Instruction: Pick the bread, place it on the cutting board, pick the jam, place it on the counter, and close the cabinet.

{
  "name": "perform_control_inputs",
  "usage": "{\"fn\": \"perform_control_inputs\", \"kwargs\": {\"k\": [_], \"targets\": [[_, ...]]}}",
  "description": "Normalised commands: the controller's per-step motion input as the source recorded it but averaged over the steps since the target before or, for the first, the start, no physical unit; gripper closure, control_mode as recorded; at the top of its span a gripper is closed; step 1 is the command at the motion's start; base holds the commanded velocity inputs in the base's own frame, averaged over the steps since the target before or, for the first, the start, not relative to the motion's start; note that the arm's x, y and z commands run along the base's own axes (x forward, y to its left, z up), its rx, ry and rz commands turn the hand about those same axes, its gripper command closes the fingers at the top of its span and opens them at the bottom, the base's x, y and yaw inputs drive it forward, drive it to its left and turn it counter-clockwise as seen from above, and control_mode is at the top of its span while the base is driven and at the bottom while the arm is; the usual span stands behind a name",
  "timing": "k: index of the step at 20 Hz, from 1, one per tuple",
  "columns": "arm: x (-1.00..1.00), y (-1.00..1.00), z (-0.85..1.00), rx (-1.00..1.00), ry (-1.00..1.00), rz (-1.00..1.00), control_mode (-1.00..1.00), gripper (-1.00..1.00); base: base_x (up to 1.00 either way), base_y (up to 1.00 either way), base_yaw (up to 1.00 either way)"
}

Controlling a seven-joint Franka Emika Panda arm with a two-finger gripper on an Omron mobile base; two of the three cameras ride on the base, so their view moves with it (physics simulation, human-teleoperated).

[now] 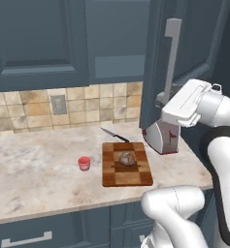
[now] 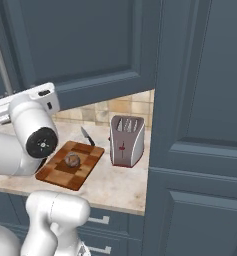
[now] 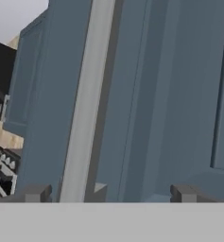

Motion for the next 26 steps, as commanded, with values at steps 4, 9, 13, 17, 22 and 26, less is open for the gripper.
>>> {"fn": "perform_control_inputs", "kwargs": {"k": [4,9,13,17,22,26], "targets": [[0.33,0.3,0.0,0.01,0.0,-0.05,-1.0,-1.0,0.0,0.0,0.0],[0.34,0.31,0.0,0.01,0.0,-0.04,-1.0,-1.0,0.0,0.0,0.0],[0.36,0.3,0.0,0.0,0.0,-0.04,-1.0,-1.0,0.0,0.0,0.0],[0.43,0.32,0.0,0.0,0.0,-0.04,-1.0,-1.0,0.0,0.0,0.0],[0.45,0.32,0.0,0.0,0.0,-0.04,-1.0,-1.0,0.0,0.0,0.0],[0.42,0.3,0.0,0.0,0.0,-0.03,-1.0,-1.0,0.0,0.0,0.0]]}}
